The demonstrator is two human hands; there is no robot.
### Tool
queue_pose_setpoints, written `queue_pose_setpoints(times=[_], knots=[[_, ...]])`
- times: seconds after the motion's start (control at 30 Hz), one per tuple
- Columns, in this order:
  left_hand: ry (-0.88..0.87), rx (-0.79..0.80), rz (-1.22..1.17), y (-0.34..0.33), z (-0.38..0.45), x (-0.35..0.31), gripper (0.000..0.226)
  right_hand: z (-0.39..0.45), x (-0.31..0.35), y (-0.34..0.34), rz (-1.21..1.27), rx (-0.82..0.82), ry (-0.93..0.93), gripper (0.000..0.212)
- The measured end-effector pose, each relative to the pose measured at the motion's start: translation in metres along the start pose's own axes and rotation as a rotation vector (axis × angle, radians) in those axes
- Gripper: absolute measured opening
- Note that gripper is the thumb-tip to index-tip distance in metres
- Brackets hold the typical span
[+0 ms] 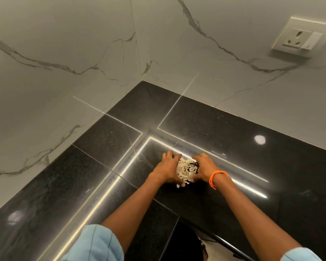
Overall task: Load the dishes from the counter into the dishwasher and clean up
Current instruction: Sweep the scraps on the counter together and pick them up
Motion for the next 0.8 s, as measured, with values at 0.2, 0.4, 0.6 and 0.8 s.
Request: queue_pose_setpoints(times=[0.2,0.4,0.6,0.8], knots=[[0.087,0.05,0.091,0.01,-0.003,0.021,0.122,-0.004,-0.011,0.0,-0.039,0.099,-0.029,0.103],[0.036,-0.046,-0.062,0.007,0.002,-0.014,0.038,0.004,0.022,-0.015,-0.011,-0.005,0.019,0.069],[0.164,-0.165,-0.278,0.005,0.005,-0.027,0.029,0.004,0.02,-0.012,0.175,-0.148,-0.065,0.014],[0.17,-0.171,-0.308,0.015,0.002,-0.036,0.002,-0.003,0.018,-0.004,0.293,-0.153,-0.077,0.016]])
Point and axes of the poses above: each hand's wrist, its own z-axis towards the middle knuckle, its own y-axis out of the back of the hand, x = y × z, the point moved 3 cm from there along z, towards the middle knuckle, and after that the axes turned 1 degree about -z, right-handed, at the moved point
